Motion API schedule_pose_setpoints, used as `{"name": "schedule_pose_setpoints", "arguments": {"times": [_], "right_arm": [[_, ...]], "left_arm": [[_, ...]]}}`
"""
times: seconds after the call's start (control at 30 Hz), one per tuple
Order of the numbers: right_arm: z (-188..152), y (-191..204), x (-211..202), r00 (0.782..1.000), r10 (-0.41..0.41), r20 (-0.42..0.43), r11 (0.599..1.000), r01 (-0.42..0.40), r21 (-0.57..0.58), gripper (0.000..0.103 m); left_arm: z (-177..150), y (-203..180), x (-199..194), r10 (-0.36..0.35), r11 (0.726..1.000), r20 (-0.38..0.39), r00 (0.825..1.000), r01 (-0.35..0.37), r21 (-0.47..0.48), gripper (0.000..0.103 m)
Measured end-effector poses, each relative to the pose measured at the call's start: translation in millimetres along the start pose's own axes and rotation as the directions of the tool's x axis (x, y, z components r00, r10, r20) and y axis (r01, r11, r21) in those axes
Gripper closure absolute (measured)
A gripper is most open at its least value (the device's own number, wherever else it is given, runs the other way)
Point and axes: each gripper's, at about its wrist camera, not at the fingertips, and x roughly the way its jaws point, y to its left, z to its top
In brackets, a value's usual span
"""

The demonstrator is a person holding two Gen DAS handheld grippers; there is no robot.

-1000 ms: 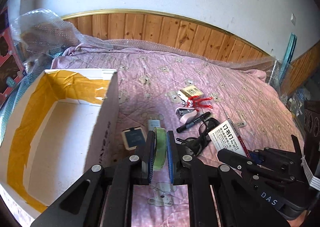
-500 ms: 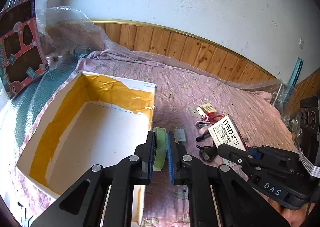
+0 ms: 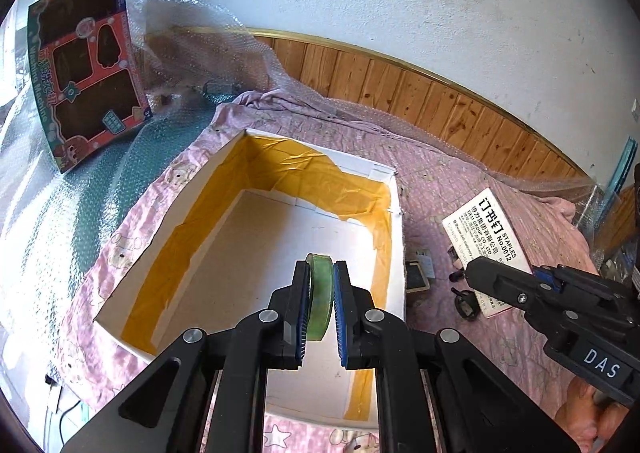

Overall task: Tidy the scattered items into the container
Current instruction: 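Carry the staple box and tape roll over the open cardboard box with both tools, then open the right tool to drop the staple box while the left tool releases the tape roll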

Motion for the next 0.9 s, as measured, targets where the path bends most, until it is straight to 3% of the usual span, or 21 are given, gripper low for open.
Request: {"name": "schedule_pose_setpoints", "arguments": {"times": [0.4,0.9], "right_arm": [[10,30,39,0.997,0.048,-0.055,0.998,-0.05,-0.039,0.087],[9,18,98,0.986,0.02,-0.166,0.999,-0.024,-0.025,0.087]], "left_arm": [[3,35,16,0.053,0.998,-0.065,0.996,-0.056,-0.042,0.091],[5,56,58,0.08,0.994,-0.188,0.979,-0.093,-0.062,0.091]]}}
